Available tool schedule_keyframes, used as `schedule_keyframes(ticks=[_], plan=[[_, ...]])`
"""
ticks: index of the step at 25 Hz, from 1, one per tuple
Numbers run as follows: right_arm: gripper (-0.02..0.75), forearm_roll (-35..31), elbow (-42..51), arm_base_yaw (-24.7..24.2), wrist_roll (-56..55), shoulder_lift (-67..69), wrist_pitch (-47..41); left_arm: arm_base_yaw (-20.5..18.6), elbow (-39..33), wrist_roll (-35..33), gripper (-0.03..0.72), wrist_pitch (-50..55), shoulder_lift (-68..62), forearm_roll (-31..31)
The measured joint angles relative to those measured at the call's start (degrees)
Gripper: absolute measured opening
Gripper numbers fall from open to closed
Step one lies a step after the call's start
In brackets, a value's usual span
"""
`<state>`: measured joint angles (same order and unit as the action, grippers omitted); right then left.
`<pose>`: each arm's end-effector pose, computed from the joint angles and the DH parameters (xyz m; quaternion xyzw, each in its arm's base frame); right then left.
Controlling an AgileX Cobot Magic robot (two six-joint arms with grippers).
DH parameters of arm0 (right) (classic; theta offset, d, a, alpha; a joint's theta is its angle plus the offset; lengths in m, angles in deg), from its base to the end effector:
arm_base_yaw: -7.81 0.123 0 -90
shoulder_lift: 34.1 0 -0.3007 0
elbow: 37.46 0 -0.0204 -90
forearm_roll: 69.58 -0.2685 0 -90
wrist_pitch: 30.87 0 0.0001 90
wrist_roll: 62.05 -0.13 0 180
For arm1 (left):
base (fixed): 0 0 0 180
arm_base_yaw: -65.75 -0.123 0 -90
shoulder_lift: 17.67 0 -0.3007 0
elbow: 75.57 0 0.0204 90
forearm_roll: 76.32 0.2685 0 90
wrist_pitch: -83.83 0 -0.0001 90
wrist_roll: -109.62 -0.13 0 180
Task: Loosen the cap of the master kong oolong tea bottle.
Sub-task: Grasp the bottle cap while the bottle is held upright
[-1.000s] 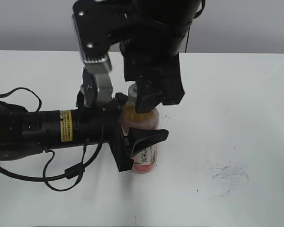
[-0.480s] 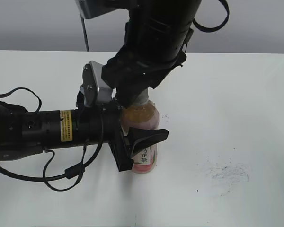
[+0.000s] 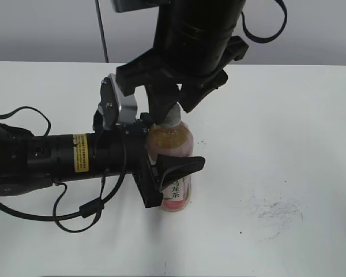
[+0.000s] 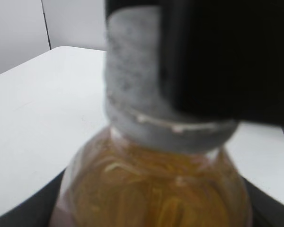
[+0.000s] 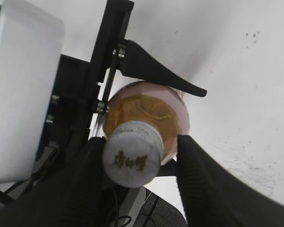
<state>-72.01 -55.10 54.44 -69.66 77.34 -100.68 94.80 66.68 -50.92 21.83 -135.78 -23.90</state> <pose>0.2818 0.3058 0.2808 -0.3263 0.9342 0.0834 0.1174 0.2696 -0.2538 0.1244 0.4711 0.6182 -0.3823 0.4997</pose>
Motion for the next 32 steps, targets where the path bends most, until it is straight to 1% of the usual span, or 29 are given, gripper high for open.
schedule_keyframes(ticks=[4, 8, 11, 14, 20, 32], plan=[[0.271, -0.37, 0.00, 0.09, 1.52, 0.00, 0.00, 0.00, 0.05, 0.02, 0.447, 0.06, 0.00, -0.05], [0.271, -0.37, 0.00, 0.09, 6.98, 0.00, 0.00, 0.00, 0.05, 0.07, 0.447, 0.06, 0.00, -0.10], [0.271, -0.42, 0.00, 0.09, 14.41, 0.00, 0.00, 0.00, 0.05, 0.07, 0.447, 0.06, 0.00, -0.10], [0.271, -0.68, 0.00, 0.09, 27.03, 0.00, 0.05, 0.00, 0.05, 0.07, 0.447, 0.06, 0.00, -0.10], [0.270, -2.88, 0.00, -0.02, 57.80, 0.00, 0.05, 0.00, -0.06, -0.04, 0.447, 0.00, 0.00, 0.25], [0.270, -3.58, 0.00, -0.04, 112.73, 0.00, -0.01, 0.00, -0.06, -0.44, 0.447, -0.15, 0.00, 0.69]])
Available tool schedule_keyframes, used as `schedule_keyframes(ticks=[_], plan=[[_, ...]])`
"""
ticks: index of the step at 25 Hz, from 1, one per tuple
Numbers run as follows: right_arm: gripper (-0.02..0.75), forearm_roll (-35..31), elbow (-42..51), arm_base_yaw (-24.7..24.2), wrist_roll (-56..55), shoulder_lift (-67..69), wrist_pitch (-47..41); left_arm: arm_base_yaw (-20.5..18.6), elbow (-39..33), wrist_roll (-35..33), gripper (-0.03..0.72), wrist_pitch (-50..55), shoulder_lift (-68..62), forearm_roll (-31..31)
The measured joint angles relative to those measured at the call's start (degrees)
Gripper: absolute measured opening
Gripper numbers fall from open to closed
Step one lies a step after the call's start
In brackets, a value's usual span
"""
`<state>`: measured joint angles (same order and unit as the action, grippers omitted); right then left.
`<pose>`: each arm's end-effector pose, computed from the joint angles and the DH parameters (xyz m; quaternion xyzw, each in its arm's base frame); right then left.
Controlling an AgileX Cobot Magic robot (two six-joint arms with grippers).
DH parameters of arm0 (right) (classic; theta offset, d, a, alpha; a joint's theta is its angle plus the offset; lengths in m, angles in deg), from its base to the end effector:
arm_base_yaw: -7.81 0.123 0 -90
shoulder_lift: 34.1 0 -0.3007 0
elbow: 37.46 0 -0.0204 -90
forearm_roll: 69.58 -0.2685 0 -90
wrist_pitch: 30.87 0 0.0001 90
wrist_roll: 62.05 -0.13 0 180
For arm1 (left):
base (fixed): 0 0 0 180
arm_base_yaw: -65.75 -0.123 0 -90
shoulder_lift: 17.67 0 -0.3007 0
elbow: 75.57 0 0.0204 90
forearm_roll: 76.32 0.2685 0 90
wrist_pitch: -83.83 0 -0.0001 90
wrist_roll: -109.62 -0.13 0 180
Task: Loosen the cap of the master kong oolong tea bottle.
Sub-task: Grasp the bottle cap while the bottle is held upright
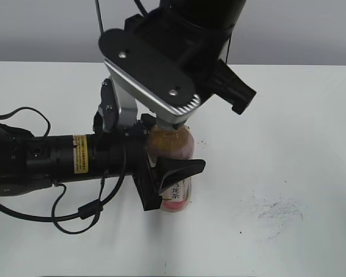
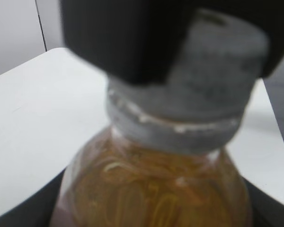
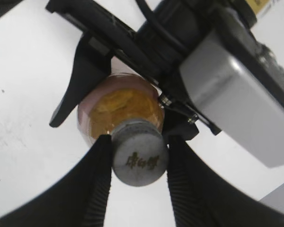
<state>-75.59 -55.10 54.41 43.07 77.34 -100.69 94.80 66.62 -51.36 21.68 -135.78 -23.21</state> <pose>0.2764 0.3109 0.2814 -0.9558 0.2520 -0.0248 0.1492 0.2680 -0.2540 0.1240 0.4781 0.6135 -0.3822 0.4990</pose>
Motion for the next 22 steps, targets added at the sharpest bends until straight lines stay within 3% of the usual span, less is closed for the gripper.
schedule_keyframes(ticks=[7, 13, 18, 22], plan=[[0.270, -0.05, 0.00, 0.00, 25.12, -0.11, 0.00, 0.00, 0.00, 0.00, 0.447, 0.00, 0.00, 0.00], [0.271, -0.46, 0.00, -0.05, 32.05, -0.11, 0.00, 0.00, 0.00, 0.00, 0.447, 0.00, 0.00, 0.00], [0.290, -1.05, 0.00, -0.23, 22.83, -0.11, -0.23, 0.00, 0.00, -0.04, 0.447, -0.07, 0.00, 0.23], [0.441, -3.74, 0.00, -0.04, 0.18, -0.05, -0.65, 0.00, 0.00, 0.22, 0.447, -0.07, 0.00, -0.18]])
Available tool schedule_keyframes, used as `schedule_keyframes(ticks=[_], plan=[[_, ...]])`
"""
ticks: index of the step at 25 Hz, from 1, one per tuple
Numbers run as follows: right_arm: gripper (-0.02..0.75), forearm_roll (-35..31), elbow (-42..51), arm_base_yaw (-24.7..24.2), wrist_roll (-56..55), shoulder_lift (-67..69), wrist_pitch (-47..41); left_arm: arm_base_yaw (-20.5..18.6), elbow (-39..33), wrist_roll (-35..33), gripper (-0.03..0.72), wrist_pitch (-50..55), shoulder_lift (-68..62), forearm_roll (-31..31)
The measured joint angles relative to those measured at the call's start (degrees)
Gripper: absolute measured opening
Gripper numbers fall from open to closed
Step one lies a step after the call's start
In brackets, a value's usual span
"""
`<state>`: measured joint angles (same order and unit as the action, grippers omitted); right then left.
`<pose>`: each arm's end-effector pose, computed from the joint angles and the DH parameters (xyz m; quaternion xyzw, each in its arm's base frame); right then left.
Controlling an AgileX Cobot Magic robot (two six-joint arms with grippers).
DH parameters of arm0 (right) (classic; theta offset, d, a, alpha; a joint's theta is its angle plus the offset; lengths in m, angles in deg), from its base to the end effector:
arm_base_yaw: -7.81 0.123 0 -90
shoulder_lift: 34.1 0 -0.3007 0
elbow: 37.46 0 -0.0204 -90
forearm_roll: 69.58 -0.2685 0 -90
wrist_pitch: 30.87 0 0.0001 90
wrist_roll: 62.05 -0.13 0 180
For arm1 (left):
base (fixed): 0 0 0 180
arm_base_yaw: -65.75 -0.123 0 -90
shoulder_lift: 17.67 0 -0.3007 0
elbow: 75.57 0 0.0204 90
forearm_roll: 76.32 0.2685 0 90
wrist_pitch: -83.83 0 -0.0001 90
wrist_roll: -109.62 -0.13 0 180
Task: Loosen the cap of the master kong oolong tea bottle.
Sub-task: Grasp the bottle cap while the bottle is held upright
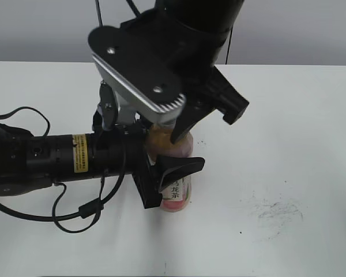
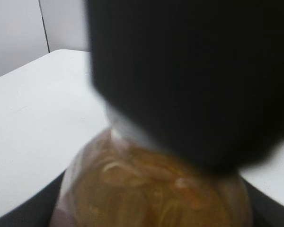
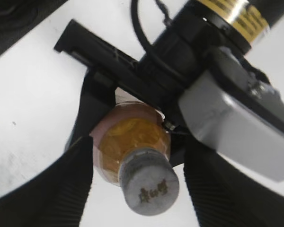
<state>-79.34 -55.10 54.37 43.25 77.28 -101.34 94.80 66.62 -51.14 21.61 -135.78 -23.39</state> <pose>0.2698 0.3151 0.2825 -0.9532 0.2566 0.0055 0.1601 0.2683 -0.2540 0.1243 0.4755 0.6147 -0.3833 0.4991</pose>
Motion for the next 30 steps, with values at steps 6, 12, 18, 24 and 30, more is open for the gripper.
schedule_keyframes(ticks=[6, 12, 18, 24, 30], plan=[[0.543, -1.06, 0.05, 0.00, -41.12, 0.00, 0.33, 0.00, 0.00, 0.13, 0.447, 0.08, 0.00, -0.16], [0.507, 0.57, 0.05, 0.00, -69.38, 0.00, 0.81, 0.00, 0.00, -0.04, 0.447, 0.08, 0.00, 0.17], [0.426, 2.28, 0.05, 0.00, -92.25, 0.00, 1.08, 0.00, 0.00, -0.23, 0.447, 0.02, 0.00, 0.38], [0.331, 4.12, 0.05, 0.00, -103.53, 0.00, 0.82, 0.00, 0.00, -0.05, 0.447, 0.06, 0.00, 0.02], [0.281, 4.36, 0.05, 0.00, -104.33, 0.00, 0.82, 0.00, 0.00, -0.05, 0.447, 0.08, 0.00, 0.02]])
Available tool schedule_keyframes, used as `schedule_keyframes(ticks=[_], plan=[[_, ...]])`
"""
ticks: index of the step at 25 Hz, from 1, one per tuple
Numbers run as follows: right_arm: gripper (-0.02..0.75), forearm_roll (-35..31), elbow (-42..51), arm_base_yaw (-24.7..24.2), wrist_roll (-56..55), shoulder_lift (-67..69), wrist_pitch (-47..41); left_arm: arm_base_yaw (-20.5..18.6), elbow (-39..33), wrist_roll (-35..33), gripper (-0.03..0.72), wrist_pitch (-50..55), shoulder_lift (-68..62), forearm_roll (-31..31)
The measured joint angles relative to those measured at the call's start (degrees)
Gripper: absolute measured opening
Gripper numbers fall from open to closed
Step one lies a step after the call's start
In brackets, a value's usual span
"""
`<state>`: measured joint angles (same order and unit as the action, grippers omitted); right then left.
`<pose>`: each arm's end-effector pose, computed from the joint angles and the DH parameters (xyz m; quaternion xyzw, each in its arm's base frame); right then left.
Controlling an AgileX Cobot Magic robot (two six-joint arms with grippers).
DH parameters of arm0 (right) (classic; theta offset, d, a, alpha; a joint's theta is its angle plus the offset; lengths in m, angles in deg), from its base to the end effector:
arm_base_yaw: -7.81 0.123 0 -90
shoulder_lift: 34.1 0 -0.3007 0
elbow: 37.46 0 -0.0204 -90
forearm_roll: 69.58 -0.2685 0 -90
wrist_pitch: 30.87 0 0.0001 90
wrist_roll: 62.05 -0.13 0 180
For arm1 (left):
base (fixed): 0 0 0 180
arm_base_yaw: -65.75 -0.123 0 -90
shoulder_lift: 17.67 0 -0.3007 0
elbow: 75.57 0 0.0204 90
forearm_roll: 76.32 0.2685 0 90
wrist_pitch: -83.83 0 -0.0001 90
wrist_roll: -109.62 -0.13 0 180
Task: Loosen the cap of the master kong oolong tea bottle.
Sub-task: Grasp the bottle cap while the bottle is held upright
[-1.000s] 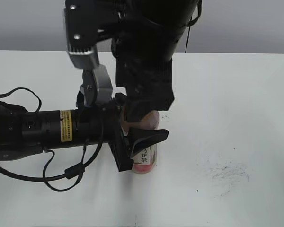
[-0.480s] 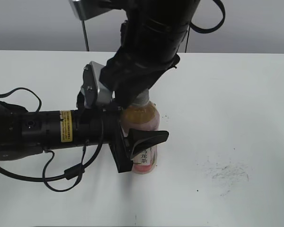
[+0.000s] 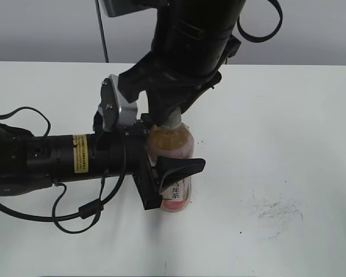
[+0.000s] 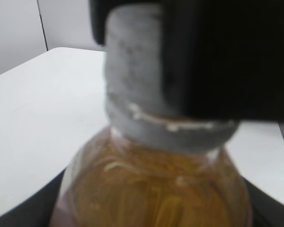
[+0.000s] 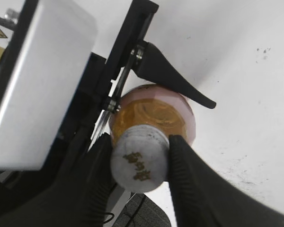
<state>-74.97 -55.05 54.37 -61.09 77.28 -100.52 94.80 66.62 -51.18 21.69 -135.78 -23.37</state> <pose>0.2776 0.3098 0.2815 -0.3893 0.9087 0.0981 0.1148 0.2683 -0.2539 0.1241 0.4760 0.6149 -0.3827 0.4989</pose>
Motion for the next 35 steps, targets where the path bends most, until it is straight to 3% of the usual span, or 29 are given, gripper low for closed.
schedule_keyframes(ticks=[7, 30, 35], plan=[[0.279, 0.00, 0.00, 0.00, 14.50, 0.00, 0.00, 0.00, 0.00, 0.04, 0.447, 0.05, 0.00, -0.02], [0.275, -0.51, 0.00, 0.00, 115.54, -0.05, -0.24, 0.00, 0.00, -0.23, 0.447, 0.05, 0.00, 0.24], [0.275, -0.34, 0.00, 0.00, 127.50, -0.05, -0.24, 0.00, 0.05, -0.18, 0.447, 0.10, 0.00, 0.12]])
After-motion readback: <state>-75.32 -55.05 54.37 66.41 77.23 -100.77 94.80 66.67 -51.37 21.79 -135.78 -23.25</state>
